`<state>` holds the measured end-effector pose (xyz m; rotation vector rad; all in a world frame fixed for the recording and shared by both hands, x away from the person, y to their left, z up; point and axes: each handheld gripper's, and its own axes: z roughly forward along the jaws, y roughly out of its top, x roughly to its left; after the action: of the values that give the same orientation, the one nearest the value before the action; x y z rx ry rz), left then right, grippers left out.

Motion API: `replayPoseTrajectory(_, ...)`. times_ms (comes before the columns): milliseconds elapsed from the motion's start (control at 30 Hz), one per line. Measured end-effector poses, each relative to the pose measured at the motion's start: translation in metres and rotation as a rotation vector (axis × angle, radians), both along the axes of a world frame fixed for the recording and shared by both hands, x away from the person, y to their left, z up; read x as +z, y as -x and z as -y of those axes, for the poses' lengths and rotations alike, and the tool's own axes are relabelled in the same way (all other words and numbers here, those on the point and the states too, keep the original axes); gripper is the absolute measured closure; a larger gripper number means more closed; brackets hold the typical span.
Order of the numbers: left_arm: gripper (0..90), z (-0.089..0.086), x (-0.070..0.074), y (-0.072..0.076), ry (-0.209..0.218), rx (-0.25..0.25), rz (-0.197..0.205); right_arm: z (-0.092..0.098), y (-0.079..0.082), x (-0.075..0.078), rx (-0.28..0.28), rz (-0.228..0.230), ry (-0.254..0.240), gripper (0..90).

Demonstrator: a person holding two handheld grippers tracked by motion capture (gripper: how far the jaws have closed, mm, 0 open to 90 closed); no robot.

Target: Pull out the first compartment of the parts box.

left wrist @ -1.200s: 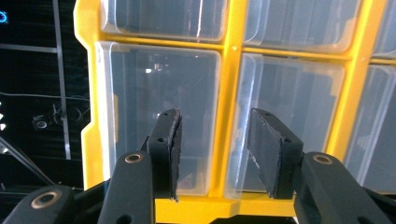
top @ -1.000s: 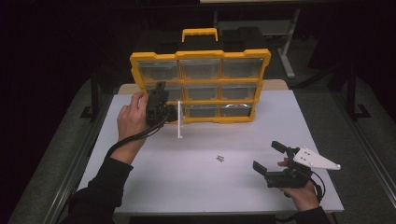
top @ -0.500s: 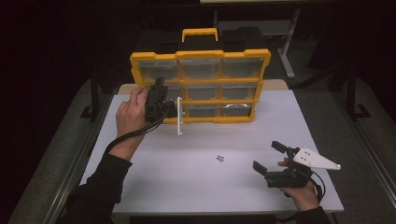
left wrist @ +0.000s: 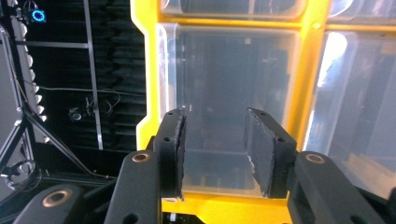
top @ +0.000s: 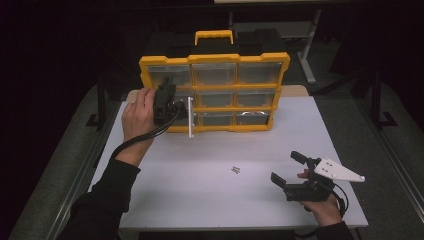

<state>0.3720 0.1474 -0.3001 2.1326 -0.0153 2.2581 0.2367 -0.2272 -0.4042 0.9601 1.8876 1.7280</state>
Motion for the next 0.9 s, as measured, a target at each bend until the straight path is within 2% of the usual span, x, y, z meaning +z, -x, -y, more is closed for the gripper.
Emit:
replayPoseTrajectory(267, 64.4, -0.004, 0.005, -0.006, -0.012, 0.018, 0.034, 0.0, 0.0, 0.0, 0.004, -0.001, 0.003, 0.0)
replayPoseTrajectory(500, 69.1, -0.003, 0.008, -0.01, -0.005, 0.02, 0.059, 0.0, 0.0, 0.0, 0.004, -0.001, 0.004, 0.0)
replayPoseTrajectory(900, 71.0, -0.002, 0.011, -0.015, -0.013, 0.017, 0.087, 0.0, 0.0, 0.0, 0.005, -0.001, 0.005, 0.0)
